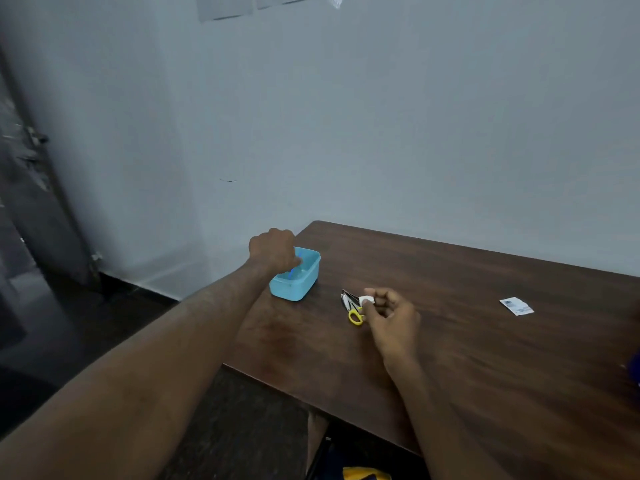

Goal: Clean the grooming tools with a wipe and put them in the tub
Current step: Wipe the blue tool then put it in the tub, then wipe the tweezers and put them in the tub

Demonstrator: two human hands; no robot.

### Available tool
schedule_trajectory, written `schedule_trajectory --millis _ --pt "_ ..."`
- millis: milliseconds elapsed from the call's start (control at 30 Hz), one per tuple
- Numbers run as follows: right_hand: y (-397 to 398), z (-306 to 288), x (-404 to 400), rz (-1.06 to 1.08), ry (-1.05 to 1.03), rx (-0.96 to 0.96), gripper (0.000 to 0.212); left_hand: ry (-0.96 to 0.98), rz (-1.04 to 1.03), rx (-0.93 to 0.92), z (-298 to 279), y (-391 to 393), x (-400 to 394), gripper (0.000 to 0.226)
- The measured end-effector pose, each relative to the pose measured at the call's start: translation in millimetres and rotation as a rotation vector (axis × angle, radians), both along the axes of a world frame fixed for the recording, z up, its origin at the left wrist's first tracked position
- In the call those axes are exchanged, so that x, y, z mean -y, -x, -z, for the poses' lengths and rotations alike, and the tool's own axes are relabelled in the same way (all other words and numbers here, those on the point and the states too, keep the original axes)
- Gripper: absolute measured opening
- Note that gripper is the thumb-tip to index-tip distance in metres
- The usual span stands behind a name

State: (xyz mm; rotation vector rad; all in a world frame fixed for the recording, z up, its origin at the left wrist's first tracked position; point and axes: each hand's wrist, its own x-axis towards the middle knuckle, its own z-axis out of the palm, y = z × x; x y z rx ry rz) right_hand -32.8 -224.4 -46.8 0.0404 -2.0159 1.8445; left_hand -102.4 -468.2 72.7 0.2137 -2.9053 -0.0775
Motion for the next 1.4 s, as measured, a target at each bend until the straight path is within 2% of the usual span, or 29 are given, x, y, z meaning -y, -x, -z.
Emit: schedule_trajectory --millis 133,300,467,600,700,800,900,1000,1200,1400 --pt "4 0 -2 0.035 0.058 0.052 0.031 0.132 -0.019 0.09 1 2 -6 0.039" --pt "3 1 -1 0.023 0.119 0.05 0.008 0.197 -0.013 0.158 4 1 -16 0.041" --pt "1 -3 -2 0.061 0.169 0.029 0.007 0.253 0.001 0.158 10 -2 -26 0.038" --pt "0 -1 -5 0.101 0.13 0.038 0.008 0.243 -0.036 0.096 6 -10 -30 0.033" --pt "-1 -1 -4 0.096 0.157 0.039 0.008 0.257 0.004 -0.057 -3 -12 -36 0.02" --pt "0 -2 -4 0.095 0.199 0.034 0.008 0.18 0.162 -0.145 -3 -16 -54 0.017" --pt "-3 -2 -4 0.093 0.211 0.039 0.009 0.074 0.238 -0.04 16 -26 -82 0.024" --pt "-3 -2 -4 0.103 0.191 0.033 0.009 -0.031 0.233 0.038 43 -32 -98 0.03" --pt "-3 -2 -4 0.082 0.166 0.042 0.01 -0.099 0.207 0.001 61 -43 -97 0.032" --pt "-4 -3 -4 0.073 0.173 0.033 0.009 -0.049 0.21 -0.019 62 -49 -102 0.026"
